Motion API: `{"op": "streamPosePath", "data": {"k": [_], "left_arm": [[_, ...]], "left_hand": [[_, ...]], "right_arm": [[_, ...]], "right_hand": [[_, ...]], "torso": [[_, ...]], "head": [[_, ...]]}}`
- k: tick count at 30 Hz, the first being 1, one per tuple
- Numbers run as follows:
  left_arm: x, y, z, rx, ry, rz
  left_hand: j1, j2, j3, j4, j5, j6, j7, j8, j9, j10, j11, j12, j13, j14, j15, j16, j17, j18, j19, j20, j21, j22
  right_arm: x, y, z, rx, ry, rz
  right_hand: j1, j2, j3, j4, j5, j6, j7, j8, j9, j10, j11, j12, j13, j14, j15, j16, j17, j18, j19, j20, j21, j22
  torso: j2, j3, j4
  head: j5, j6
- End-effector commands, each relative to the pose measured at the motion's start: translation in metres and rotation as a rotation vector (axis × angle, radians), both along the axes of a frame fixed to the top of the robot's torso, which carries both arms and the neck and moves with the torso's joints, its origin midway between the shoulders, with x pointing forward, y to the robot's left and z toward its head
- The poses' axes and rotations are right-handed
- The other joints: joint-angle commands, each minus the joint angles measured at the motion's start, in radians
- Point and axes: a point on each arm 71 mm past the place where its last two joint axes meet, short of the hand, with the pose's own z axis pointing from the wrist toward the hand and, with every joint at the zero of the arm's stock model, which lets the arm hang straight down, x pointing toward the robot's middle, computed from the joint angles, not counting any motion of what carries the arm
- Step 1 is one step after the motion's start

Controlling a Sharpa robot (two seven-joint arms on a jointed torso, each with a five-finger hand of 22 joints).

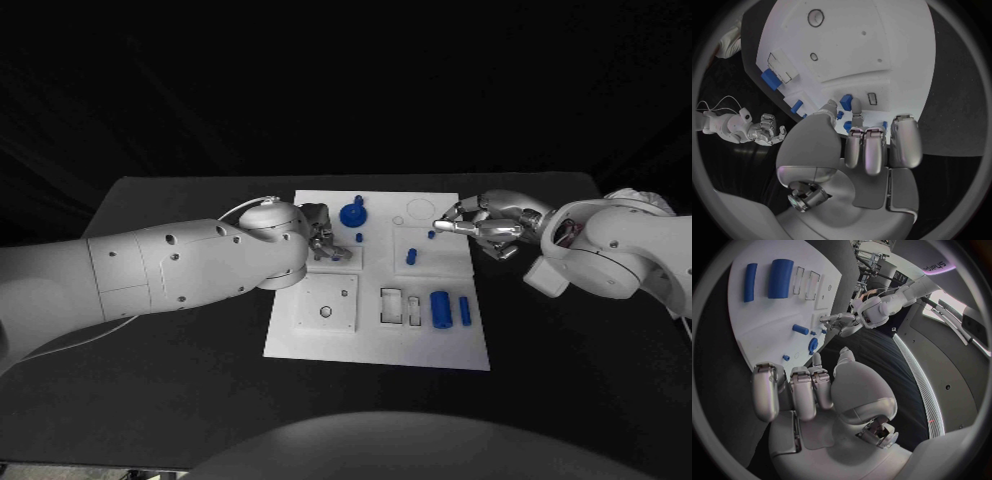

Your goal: Assemble the parts on the task board

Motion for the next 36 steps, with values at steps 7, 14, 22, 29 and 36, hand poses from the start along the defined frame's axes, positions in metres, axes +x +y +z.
{"op": "streamPosePath", "data": {"k": [7, 14, 22, 29, 36], "left_arm": [[-0.001, 0.001, 0.001, -0.011, -0.021, 0.007], [-0.002, 0.006, 0.008, -0.028, -0.070, 0.022], [0.000, 0.018, 0.027, -0.028, -0.126, 0.055], [0.002, 0.033, 0.053, -0.070, -0.186, 0.075], [0.006, 0.055, 0.086, -0.108, -0.254, 0.091]], "left_hand": [[-0.018, -0.004, -0.013, -0.001, -0.010, -0.007, -0.002, -0.003, 0.001, 0.104, 0.007, 0.000, 0.263, 0.104, 0.005, 0.002, 0.263, -0.014, 0.004, 0.008, -0.003, 0.003], [-0.038, -0.029, -0.038, 0.002, -0.015, 0.003, -0.006, 0.009, 0.012, 0.104, 0.004, 0.000, 0.263, 0.104, 0.003, 0.002, 0.263, -0.014, 0.006, 0.007, -0.002, 0.006], [-0.093, -0.082, -0.073, 0.007, -0.019, 0.009, -0.013, 0.026, 0.030, 0.104, -0.001, 0.000, 0.263, 0.104, -0.002, 0.002, 0.263, -0.014, 0.009, 0.002, -0.002, 0.010], [-0.121, -0.097, -0.091, 0.008, -0.019, 0.008, -0.016, 0.034, 0.041, 0.104, -0.004, 0.000, 0.263, 0.104, -0.004, 0.002, 0.263, -0.015, 0.010, -0.001, -0.001, 0.014], [-0.070, -0.031, -0.053, 0.005, 0.084, 0.019, -0.026, 0.073, 0.072, 0.104, -0.011, 0.000, 0.263, 0.104, -0.009, 0.002, 0.263, -0.024, 0.030, -0.005, 0.027, 0.056]], "right_arm": [[-0.001, 0.000, 0.000, 0.003, -0.006, 0.013], [0.000, 0.000, 0.000, 0.005, -0.008, 0.012], [0.000, 0.000, 0.000, 0.006, -0.009, 0.010], [0.000, -0.001, 0.000, 0.007, -0.009, 0.008], [0.001, -0.002, 0.000, 0.013, -0.013, 0.006]], "right_hand": [[0.004, 0.001, -0.001, -0.001, 0.004, -0.004, 0.003, 0.004, 0.002, 0.109, -0.011, -0.005, 0.103, 0.098, 0.002, 0.003, 0.263, 0.015, -0.006, -0.002, -0.006, 0.203], [0.002, 0.001, -0.002, 0.002, 0.003, -0.004, 0.003, 0.004, 0.002, 0.109, -0.011, -0.005, 0.103, 0.098, 0.002, 0.003, 0.263, 0.015, -0.006, -0.002, -0.006, 0.203], [-0.001, 0.002, -0.003, 0.005, 0.003, -0.004, 0.004, 0.004, 0.002, 0.109, -0.010, -0.005, 0.103, 0.098, 0.002, 0.003, 0.263, 0.015, -0.007, -0.002, -0.007, 0.203], [-0.007, 0.003, -0.006, 0.011, 0.002, -0.005, 0.004, 0.005, 0.003, 0.109, -0.010, -0.005, 0.103, 0.098, 0.003, 0.003, 0.263, 0.015, -0.006, -0.001, -0.007, 0.203], [-0.019, 0.006, -0.011, 0.017, 0.001, -0.006, 0.005, 0.005, 0.004, 0.109, -0.009, -0.005, 0.103, 0.098, 0.003, 0.003, 0.263, 0.015, -0.005, -0.001, -0.007, 0.203]], "torso": [[0.001, -0.0006, -0.0012], [0.001, -0.0008, -0.0012], [0.000, 0.0002, -0.0004], [0.000, -0.0006, 0.0001], [-0.001, -0.0002, 0.0019]], "head": [[0.000, 0.000], [-0.002, 0.000], [-0.004, 0.000], [-0.002, 0.000], [0.000, 0.000]]}}
